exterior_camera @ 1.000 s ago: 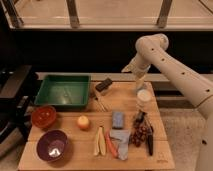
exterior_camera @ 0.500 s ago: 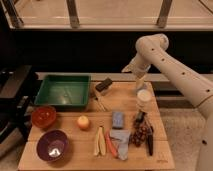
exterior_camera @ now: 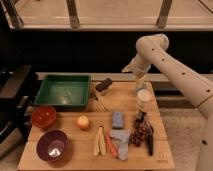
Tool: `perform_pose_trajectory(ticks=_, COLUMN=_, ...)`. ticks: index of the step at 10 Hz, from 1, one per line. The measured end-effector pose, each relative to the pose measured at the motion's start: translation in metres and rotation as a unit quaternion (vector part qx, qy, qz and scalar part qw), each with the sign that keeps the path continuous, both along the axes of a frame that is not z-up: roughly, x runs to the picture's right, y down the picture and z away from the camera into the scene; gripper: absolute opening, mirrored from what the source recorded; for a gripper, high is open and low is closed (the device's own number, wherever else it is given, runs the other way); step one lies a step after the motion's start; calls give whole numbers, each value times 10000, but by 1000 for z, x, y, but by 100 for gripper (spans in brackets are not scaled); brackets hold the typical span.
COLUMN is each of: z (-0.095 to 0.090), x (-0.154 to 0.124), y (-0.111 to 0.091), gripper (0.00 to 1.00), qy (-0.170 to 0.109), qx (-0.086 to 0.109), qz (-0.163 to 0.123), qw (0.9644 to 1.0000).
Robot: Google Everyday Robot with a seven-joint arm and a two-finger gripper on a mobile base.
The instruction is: Place fork in purple bowl
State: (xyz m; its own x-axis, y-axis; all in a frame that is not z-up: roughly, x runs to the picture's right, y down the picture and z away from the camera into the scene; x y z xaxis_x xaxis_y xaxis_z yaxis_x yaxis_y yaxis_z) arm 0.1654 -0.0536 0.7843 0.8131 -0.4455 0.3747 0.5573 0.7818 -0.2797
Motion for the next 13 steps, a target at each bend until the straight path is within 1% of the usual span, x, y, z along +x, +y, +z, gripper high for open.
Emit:
perform_pose_trajectory(ticks=10, z=0, x=0, y=-1, gripper=75, qy=-11, qx=8, qz=-28, qw=10000)
perform_pose_trajectory(ticks=11, z=1, x=0, y=-1, gripper=75, qy=12, qx=5, qz=-107, qw=9999)
perform_pose_trajectory(ticks=12, z=5, x=-7, y=-4, gripper=75, qy=-13, qx=4, qz=-441, qw=9990)
perform_pose_trajectory(ticks=13, z=10, x=-24, y=-5, gripper=75, qy=-176, qx=29, qz=-929, qw=9955)
